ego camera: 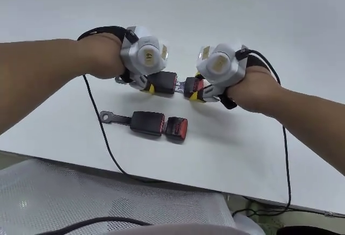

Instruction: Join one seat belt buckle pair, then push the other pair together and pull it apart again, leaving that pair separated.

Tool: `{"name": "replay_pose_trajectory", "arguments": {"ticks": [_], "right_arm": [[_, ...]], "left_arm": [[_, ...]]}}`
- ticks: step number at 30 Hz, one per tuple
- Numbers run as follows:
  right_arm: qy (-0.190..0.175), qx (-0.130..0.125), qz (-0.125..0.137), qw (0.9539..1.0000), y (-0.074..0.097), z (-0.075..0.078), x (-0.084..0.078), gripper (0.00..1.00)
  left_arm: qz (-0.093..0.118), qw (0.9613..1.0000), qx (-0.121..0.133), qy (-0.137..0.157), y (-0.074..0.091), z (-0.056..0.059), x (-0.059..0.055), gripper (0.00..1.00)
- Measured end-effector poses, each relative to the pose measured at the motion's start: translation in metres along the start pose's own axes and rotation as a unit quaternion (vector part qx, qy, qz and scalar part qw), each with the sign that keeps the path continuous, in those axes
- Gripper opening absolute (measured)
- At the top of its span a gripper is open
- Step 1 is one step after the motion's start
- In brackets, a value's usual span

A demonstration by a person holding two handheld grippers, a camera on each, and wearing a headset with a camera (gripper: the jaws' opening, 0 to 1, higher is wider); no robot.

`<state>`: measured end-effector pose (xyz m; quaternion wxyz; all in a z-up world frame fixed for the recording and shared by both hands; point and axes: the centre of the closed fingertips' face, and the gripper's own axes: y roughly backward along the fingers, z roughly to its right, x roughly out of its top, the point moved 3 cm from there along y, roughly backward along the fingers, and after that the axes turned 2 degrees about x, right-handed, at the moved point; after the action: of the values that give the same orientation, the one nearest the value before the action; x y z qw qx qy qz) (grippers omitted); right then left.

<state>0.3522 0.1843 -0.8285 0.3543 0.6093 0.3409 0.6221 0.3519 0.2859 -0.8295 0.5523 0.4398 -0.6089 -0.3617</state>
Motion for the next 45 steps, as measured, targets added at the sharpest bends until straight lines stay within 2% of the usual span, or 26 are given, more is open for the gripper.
{"name": "replay_pose_trajectory", "arguments": {"ticks": [4,7,10,13,28,33,35,40,45], "right_arm": [[0.004,-0.001,-0.004,1.0,-0.002,0.0,0.004,0.32],[0.008,-0.004,-0.011,0.9999,-0.004,0.0,0.007,0.32],[0.009,-0.003,-0.003,1.0,-0.007,0.0,0.012,0.32],[0.01,-0.004,-0.009,0.9999,-0.012,0.002,0.017,0.32],[0.004,-0.003,-0.004,1.0,-0.011,0.002,0.014,0.33],[0.001,-0.008,-0.002,1.0,-0.006,0.002,0.007,0.33],[-0.01,-0.009,0.01,0.9999,-0.003,0.002,0.002,0.33],[-0.004,-0.012,0.026,0.9996,0.001,0.0,-0.002,0.34],[-0.005,-0.014,0.021,0.9997,0.007,-0.002,-0.01,0.34]], "left_arm": [[0.003,1.0,0.002,0.008,0.0,0.0,0.0,0.31],[0.01,1.0,0.001,0.003,0.001,0.0,0.0,0.31],[0.016,0.9999,0.001,0.004,0.0,0.001,0.0,0.31],[0.014,0.9999,0.0,0.004,0.0,0.001,0.0,0.31],[0.011,0.9999,-0.003,0.011,0.001,0.0,0.0,0.31],[0.004,0.9999,-0.004,0.016,0.001,0.0,0.001,0.32],[0.002,0.9999,-0.005,0.015,0.001,0.001,0.001,0.32],[0.005,0.9999,-0.005,0.013,0.001,0.0,0.002,0.32],[0.001,0.9999,-0.009,0.009,0.0,0.0,0.002,0.32]]}}
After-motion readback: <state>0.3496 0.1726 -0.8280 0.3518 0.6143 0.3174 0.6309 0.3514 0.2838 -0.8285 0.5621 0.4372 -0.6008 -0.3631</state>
